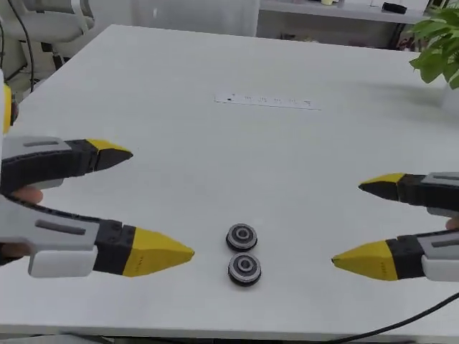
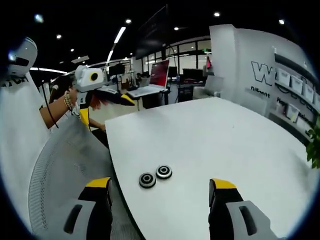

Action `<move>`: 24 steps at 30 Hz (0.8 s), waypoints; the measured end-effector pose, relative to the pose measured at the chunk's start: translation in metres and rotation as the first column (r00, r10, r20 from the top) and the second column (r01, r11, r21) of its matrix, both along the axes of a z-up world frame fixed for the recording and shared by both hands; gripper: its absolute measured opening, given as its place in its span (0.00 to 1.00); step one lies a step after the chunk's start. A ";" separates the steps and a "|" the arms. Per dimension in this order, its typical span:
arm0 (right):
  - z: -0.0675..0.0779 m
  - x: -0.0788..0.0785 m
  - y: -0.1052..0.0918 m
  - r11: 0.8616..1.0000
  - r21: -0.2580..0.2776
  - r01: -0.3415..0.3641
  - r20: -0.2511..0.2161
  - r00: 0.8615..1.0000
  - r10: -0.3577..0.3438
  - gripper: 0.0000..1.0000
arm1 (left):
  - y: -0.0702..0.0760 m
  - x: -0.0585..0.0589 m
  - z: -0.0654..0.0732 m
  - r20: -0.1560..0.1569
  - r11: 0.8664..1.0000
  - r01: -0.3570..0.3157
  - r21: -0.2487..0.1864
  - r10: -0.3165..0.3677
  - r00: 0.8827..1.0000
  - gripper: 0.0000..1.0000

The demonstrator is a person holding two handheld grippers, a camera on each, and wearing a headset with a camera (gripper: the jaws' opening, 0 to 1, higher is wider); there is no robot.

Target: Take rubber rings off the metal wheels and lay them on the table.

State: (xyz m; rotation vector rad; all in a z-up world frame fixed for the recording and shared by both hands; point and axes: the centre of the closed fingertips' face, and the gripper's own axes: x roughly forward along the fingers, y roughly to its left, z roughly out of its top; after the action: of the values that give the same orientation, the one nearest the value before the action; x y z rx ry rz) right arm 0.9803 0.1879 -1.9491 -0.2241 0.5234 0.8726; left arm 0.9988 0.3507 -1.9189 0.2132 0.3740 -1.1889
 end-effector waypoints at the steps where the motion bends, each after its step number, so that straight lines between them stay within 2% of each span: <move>1: 0.000 0.003 0.003 1.000 -0.003 -0.007 0.003 1.000 0.007 0.76 | -0.002 0.002 -0.001 0.009 1.000 0.010 0.019 -0.010 1.000 0.87; 4: -0.002 0.012 0.013 0.999 -0.018 -0.034 0.004 0.999 0.034 0.68 | -0.011 0.005 0.001 0.028 0.999 0.040 0.035 -0.041 0.999 0.85; 7: -0.006 0.018 0.025 0.997 -0.024 -0.073 0.007 0.997 0.074 0.62 | -0.022 0.010 0.006 0.036 0.998 0.061 0.028 -0.062 0.997 0.80; 11: -0.011 0.025 0.043 0.991 -0.042 -0.131 0.008 0.991 0.131 0.55 | -0.039 0.013 0.016 0.064 0.994 0.112 0.007 -0.112 0.992 0.78; 14: -0.020 0.029 0.053 0.982 -0.076 -0.173 0.012 0.985 0.175 0.47 | -0.050 0.016 0.020 0.101 0.989 0.151 0.010 -0.151 0.983 0.76; 17: -0.033 0.028 0.066 0.972 -0.080 -0.221 -0.016 0.975 0.220 0.41 | -0.061 0.021 0.023 0.113 0.986 0.168 0.007 -0.167 0.979 0.75; 19: -0.040 0.027 0.072 0.968 -0.074 -0.241 -0.026 0.970 0.240 0.39 | -0.069 0.022 0.024 0.129 0.981 0.194 0.003 -0.192 0.973 0.73; 24: -0.060 0.024 0.075 0.962 -0.067 -0.265 -0.048 0.964 0.262 0.38 | -0.086 0.024 0.019 0.143 0.972 0.235 -0.021 -0.230 0.963 0.67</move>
State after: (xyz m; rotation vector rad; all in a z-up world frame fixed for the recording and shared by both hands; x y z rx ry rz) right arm 1.0041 0.2634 -2.0094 -0.3498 0.5700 1.1197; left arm 1.0228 0.2645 -1.8995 0.3125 0.2071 -1.4027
